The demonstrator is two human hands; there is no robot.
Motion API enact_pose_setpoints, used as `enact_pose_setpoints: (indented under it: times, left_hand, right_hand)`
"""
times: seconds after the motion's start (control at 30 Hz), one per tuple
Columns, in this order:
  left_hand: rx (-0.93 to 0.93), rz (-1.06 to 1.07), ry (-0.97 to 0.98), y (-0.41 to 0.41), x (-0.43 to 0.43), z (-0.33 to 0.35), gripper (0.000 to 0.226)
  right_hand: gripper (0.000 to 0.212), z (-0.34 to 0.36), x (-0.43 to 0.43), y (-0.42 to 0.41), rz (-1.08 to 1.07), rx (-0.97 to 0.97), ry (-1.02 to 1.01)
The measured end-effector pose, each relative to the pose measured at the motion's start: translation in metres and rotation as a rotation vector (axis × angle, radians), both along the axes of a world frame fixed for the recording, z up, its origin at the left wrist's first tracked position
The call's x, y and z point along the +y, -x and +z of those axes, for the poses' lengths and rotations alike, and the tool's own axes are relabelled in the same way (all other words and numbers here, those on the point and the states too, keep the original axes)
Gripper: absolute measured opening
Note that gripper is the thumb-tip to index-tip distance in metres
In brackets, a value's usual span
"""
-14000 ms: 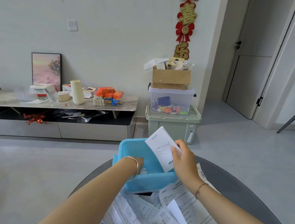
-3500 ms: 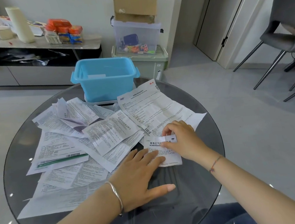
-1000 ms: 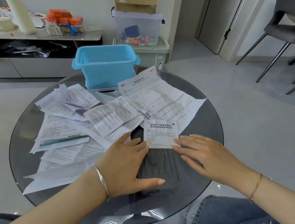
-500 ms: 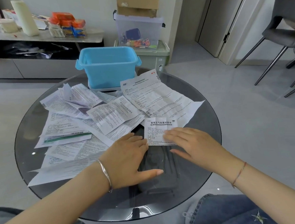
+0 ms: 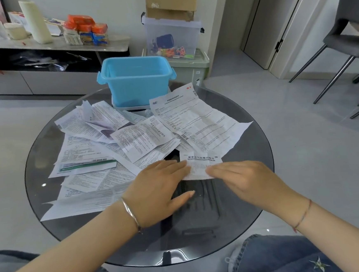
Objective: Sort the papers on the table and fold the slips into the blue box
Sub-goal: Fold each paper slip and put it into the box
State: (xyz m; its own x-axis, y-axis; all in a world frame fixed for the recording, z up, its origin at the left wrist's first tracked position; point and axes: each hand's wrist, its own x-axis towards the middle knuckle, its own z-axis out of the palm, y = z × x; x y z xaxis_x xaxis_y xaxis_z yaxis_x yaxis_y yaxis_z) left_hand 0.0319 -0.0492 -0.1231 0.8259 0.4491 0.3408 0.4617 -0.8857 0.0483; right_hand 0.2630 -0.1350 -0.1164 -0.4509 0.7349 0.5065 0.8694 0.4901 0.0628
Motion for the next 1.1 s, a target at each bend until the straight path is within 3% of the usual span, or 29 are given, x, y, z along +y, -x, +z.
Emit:
enact_pose_setpoints:
  times: [0.17,0.4,0.63,0.8,0.93,1.03,1.1]
  left_hand:
    - [0.017,-0.104,-0.029,-0.005,-0.002,-0.006,0.039]
    - [0.001,-0.078,0.055,-0.007,0.007,-0.003,0.041]
    - [0.014,-0.068,0.08,-0.015,0.01,0.003,0.039]
    - [-0.016,0.116,0.272,-0.019,0.013,0.012,0.037]
    - [-0.04,0.186,0.341,-0.022,0.011,0.018,0.026]
    - [0.028,0.146,0.157,-0.022,0.006,0.014,0.048]
    - [0.063,0.085,-0.013,-0.022,-0.001,0.008,0.051]
  right_hand:
    - [0.031,-0.012,-0.015,-0.002,0.006,0.058,0.196]
    - [0.019,-0.002,-0.007,0.001,-0.243,0.633,0.53]
    - [0.023,0.001,0.001,0.003,-0.283,0.639,0.609]
    - [0.004,-0.002,0.009,0.004,-0.347,0.89,0.62]
    - [0.012,-0.001,0.015,0.006,-0.411,0.952,0.644]
    - [0.019,0.0,0.02,0.007,-0.425,0.959,0.677]
    - [0.022,0.001,0.023,0.007,-0.435,0.95,0.693]
